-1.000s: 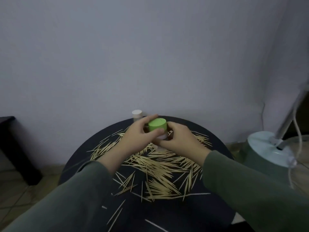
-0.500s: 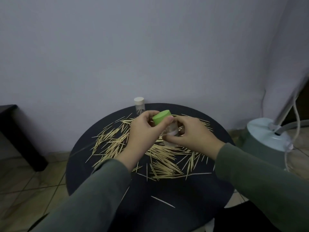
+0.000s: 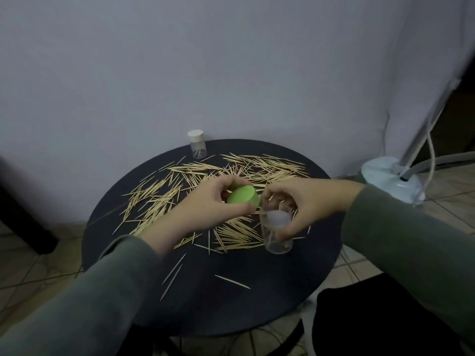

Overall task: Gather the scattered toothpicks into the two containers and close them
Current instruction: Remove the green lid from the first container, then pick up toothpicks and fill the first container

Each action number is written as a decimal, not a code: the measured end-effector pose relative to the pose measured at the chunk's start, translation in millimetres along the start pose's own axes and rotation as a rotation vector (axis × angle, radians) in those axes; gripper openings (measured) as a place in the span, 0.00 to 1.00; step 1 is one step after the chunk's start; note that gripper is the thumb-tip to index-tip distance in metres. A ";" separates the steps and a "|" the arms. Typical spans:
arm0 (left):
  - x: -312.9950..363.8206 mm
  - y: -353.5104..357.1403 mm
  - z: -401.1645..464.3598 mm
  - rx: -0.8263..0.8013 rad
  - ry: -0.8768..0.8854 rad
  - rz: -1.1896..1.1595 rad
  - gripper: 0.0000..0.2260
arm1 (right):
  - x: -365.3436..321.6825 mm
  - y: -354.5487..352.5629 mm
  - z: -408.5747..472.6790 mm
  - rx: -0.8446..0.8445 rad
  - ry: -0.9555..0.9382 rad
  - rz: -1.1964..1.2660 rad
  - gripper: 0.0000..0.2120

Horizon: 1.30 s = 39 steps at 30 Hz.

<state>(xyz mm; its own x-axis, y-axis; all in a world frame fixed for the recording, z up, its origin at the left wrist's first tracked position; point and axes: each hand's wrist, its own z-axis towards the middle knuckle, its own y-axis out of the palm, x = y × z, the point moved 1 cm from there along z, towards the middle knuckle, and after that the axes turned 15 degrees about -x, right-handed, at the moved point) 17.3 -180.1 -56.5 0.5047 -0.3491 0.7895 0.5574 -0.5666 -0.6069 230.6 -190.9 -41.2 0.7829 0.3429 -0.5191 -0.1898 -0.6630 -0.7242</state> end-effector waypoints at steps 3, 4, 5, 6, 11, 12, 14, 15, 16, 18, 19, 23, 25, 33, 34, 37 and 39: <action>-4.7 12.1 -0.8 -0.144 -0.056 0.092 0.17 | 7.1 5.7 -4.2 -0.104 0.033 0.010 0.27; -5.7 15.6 -0.5 -0.182 -0.072 0.137 0.17 | 7.7 7.1 -5.8 -0.139 0.055 0.002 0.27; -6.5 18.4 0.4 -0.222 -0.081 0.173 0.17 | 7.3 8.1 -6.9 -0.170 0.081 -0.012 0.26; -6.4 22.2 0.4 -0.264 -0.086 0.188 0.17 | 6.4 10.1 -7.2 -0.190 0.103 -0.027 0.26; -3.5 38.0 0.7 -0.438 -0.134 0.373 0.21 | 3.0 18.5 -1.6 -0.197 0.124 -0.082 0.29; -3.5 40.5 0.4 -0.446 -0.148 0.410 0.22 | 3.0 19.2 -0.7 -0.204 0.129 -0.073 0.30; -5.2 44.8 0.5 -0.434 -0.171 0.461 0.24 | 3.9 19.6 -0.6 -0.238 0.157 -0.036 0.32; -6.5 46.3 0.9 -0.420 -0.175 0.474 0.25 | 4.7 19.6 -1.0 -0.260 0.177 -0.033 0.34; -7.4 47.2 1.2 -0.408 -0.173 0.481 0.26 | 5.4 18.7 -1.8 -0.282 0.205 -0.047 0.36; -7.3 46.8 1.0 -0.393 -0.171 0.483 0.29 | 8.1 13.8 -4.9 -0.309 0.280 -0.093 0.39; -6.1 45.4 0.2 -0.388 -0.172 0.483 0.29 | 9.8 10.3 -6.7 -0.304 0.314 -0.107 0.39; -0.7 31.7 -5.5 -0.367 -0.182 0.521 0.20 | 21.0 0.2 -2.3 -0.150 0.349 -0.117 0.28; -1.0 26.5 -9.4 -0.422 -0.249 0.556 0.14 | 26.7 1.0 6.5 -0.103 0.305 -0.116 0.20; -16.7 35.2 -14.8 -0.539 -0.333 0.560 0.04 | 36.0 13.1 28.4 -0.081 0.189 -0.186 0.10; -18.9 33.3 -15.4 -0.531 -0.336 0.556 0.03 | 36.5 14.8 30.1 -0.076 0.182 -0.193 0.10; -24.6 26.3 -15.5 -0.513 -0.356 0.561 0.03 | 37.4 18.7 34.5 -0.064 0.165 -0.203 0.10; -28.1 22.5 -13.1 -0.481 -0.362 0.577 0.03 | 38.6 18.8 36.5 -0.052 0.155 -0.207 0.08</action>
<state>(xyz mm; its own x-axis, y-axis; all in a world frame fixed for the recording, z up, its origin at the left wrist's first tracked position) 7.0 -192.8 -91.2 0.8510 -0.4679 0.2384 -0.1551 -0.6577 -0.7372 235.6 -165.8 -91.4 0.8840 0.3715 -0.2837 0.0116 -0.6242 -0.7812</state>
